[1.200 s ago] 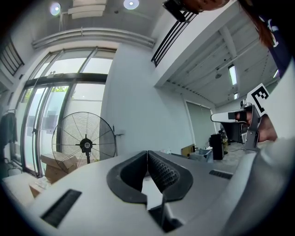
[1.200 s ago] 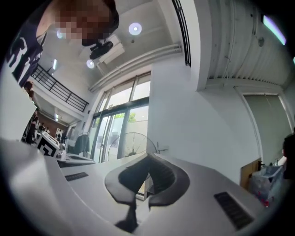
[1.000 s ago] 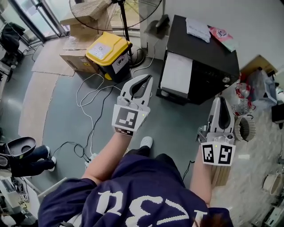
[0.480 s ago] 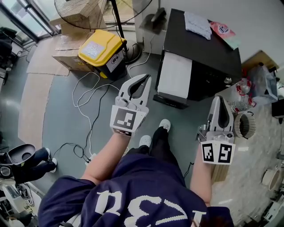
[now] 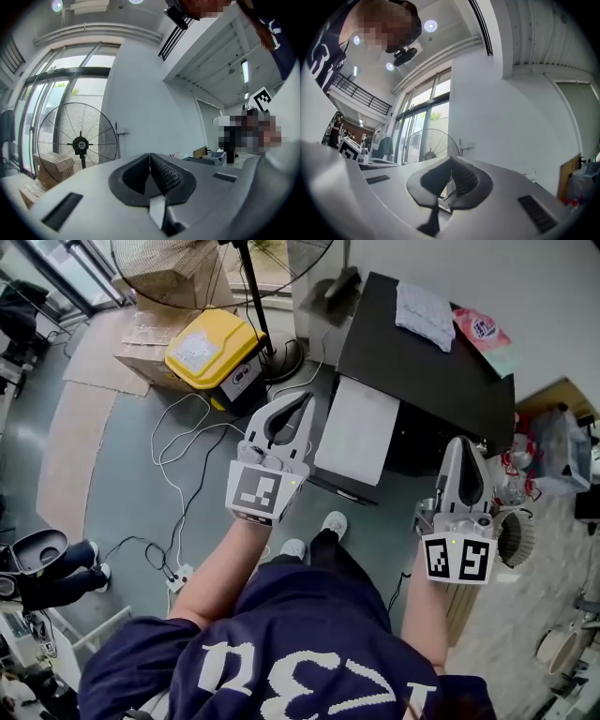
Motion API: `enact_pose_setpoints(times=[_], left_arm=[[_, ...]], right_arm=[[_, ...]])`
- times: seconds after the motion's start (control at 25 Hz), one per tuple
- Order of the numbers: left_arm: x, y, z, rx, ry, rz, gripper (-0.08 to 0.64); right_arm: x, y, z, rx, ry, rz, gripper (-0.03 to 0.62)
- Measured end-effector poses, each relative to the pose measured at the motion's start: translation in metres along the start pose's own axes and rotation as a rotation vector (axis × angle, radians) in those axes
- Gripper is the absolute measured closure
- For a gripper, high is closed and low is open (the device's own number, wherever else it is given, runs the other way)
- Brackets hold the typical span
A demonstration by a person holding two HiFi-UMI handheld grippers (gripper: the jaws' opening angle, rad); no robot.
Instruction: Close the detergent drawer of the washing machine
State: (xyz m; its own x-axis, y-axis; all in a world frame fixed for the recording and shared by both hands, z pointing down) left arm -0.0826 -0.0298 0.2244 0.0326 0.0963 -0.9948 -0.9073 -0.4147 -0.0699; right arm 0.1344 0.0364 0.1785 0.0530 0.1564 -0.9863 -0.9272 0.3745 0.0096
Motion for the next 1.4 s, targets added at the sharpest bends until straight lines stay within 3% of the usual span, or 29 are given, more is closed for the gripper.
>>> enact_pose_setpoints(times=[0.28, 0.48, 0.68, 0.88, 1.04, 1.16, 1.28, 1.4], left_arm=[[-0.012, -0.011, -0.034, 0.038, 0.008, 0.016, 0.538], [-0.026, -0.022, -0.049, 0.006, 0.032, 0.025, 0.538], [-0.06, -0.024, -0.049, -0.066, 0.158, 0.024, 0.537], [-0.091, -0.025, -0.042, -0.151, 0.222, 0.043, 0.533], [-0.118, -0.023, -0.035, -0.203, 0.311, 0.059, 0.457], [-0.144, -0.024, -0.025, -0.239, 0.38, 0.068, 0.441], [-0.168, -0.03, -0.013, -0.295, 0.378, 0.112, 0.415], [-0.187, -0.04, 0.002, -0.369, 0.384, 0.174, 0.396]], right_arm=[[-0.024, -0.035, -0.025, 0.069, 0.035, -0.021, 0.577], [-0.048, -0.047, -0.035, 0.091, 0.088, -0.041, 0.574], [-0.084, -0.047, -0.038, 0.121, 0.182, -0.096, 0.543], [-0.13, -0.04, -0.031, 0.138, 0.296, -0.143, 0.517], [-0.165, -0.028, -0.022, 0.167, 0.37, -0.191, 0.485], [-0.2, -0.011, -0.011, 0.233, 0.446, -0.27, 0.431], [-0.241, 0.013, 0.006, 0.317, 0.556, -0.394, 0.402], [-0.272, 0.036, 0.023, 0.41, 0.641, -0.426, 0.365]])
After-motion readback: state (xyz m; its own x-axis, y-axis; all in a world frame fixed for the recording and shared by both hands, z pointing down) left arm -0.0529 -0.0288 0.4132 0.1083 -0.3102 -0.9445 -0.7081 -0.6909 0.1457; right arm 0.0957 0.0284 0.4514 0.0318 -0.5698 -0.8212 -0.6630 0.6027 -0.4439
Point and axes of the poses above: the fingertips, and each gripper's own axes: z backward along the fingers, y to its left, x out of its top, the point moved 1 cm from there along z, backward along the fingers, and after that the axes turned 7 degrees about x, right-handed, at the moved point
